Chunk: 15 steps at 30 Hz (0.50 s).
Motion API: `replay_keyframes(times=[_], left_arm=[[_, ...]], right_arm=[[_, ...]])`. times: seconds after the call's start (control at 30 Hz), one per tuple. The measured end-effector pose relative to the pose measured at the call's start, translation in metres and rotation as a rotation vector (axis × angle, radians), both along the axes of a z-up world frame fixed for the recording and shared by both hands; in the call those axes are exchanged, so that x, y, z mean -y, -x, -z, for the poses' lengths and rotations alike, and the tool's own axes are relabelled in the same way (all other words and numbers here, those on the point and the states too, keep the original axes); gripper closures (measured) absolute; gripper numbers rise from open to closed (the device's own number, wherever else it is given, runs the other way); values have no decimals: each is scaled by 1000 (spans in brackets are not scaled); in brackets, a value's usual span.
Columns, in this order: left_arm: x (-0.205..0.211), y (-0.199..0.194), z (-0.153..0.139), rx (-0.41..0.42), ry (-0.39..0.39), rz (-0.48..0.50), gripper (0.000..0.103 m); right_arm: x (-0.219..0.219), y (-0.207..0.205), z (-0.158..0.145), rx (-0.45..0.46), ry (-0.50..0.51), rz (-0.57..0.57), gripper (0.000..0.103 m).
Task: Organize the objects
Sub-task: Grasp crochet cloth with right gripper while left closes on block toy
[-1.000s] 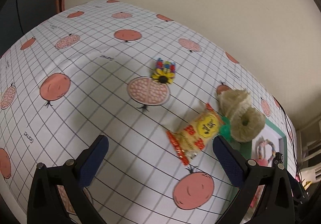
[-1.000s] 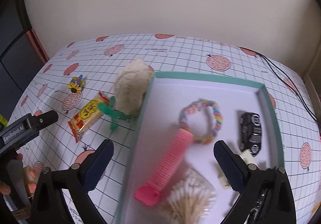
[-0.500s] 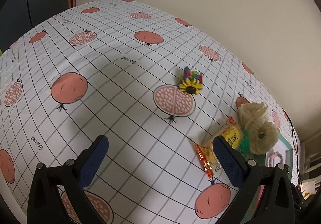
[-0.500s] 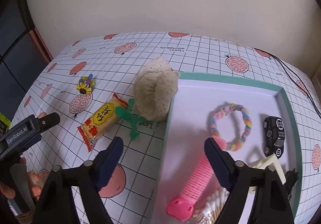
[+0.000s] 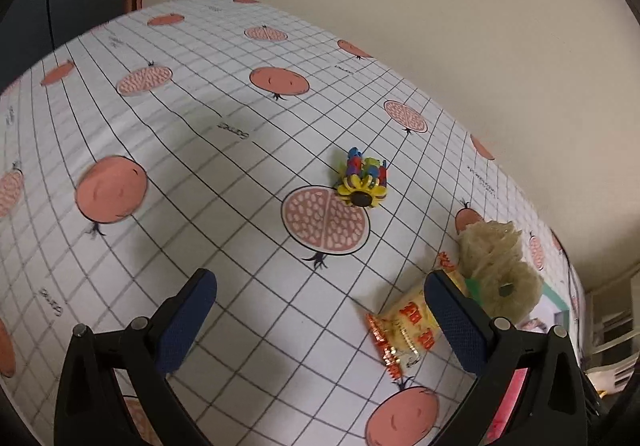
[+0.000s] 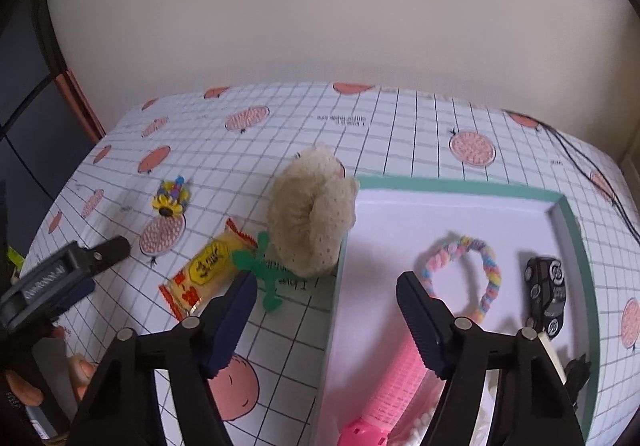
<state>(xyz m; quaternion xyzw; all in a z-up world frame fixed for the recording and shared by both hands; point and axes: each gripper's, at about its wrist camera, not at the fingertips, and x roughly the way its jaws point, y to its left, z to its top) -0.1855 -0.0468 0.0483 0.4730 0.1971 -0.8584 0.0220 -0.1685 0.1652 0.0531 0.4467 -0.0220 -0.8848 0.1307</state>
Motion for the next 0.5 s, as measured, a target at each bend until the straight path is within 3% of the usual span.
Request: replay_keyframes(times=[0.5], left_arm=[[-21,32,-7,-38,3,49,0]], right_arm=[[-12,26,-6,20,90,44,47]])
